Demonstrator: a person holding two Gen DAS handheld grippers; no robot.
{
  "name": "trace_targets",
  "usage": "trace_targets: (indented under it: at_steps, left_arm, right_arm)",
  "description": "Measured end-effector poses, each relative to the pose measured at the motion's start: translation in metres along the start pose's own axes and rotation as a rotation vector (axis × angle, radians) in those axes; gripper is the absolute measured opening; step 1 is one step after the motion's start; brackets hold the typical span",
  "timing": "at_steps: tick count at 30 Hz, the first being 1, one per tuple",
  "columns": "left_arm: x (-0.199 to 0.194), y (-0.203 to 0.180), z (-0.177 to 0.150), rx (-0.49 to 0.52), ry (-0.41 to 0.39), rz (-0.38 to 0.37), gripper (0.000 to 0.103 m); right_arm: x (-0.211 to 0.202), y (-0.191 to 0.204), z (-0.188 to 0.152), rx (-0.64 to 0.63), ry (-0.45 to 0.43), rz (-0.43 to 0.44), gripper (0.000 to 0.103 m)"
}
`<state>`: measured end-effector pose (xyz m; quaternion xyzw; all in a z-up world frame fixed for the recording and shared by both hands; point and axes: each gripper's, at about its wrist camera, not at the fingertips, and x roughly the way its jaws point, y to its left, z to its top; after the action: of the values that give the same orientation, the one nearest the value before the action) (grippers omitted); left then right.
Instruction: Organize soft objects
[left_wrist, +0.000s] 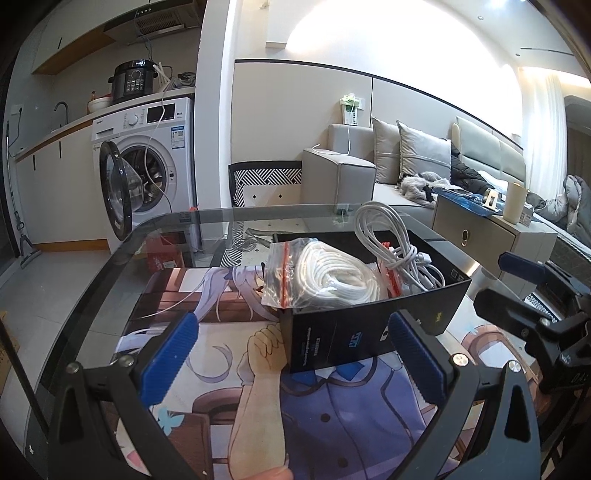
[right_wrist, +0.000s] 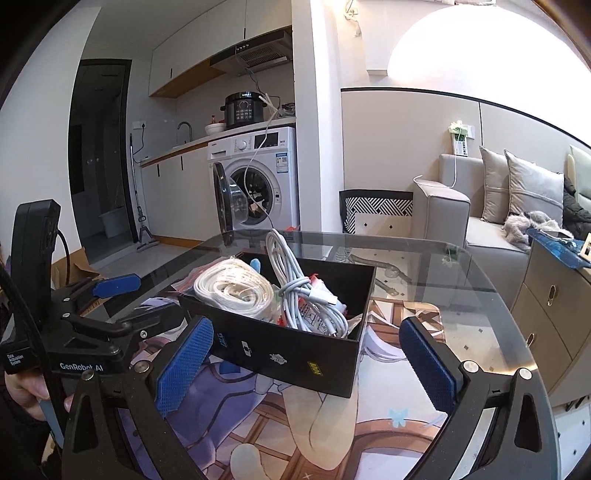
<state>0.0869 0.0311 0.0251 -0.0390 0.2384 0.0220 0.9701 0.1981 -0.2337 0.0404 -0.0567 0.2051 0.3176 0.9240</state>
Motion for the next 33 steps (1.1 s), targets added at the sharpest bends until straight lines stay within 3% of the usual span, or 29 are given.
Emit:
trace_targets:
  at_steps: [12, 26, 33]
  left_arm:
    - [-0.006, 0.0, 0.0, -0.019, -0.033, 0.018, 0.103]
    - [-0.001, 0.013, -0.001, -0.09, -0.014, 0.002, 0.103]
    - [-0.003, 0.011, -0.002, -0.079, -0.026, 0.009, 0.103]
  right_arm:
    - [-0.002, 0.008, -0.005, -0.046, 0.0, -0.04, 0.102]
    - [-0.012, 0.0, -0.008, -0.012, -0.043, -0.051, 0.102]
    - [-0.012, 0.001, -0.008, -0.012, -0.043, -0.053, 0.102]
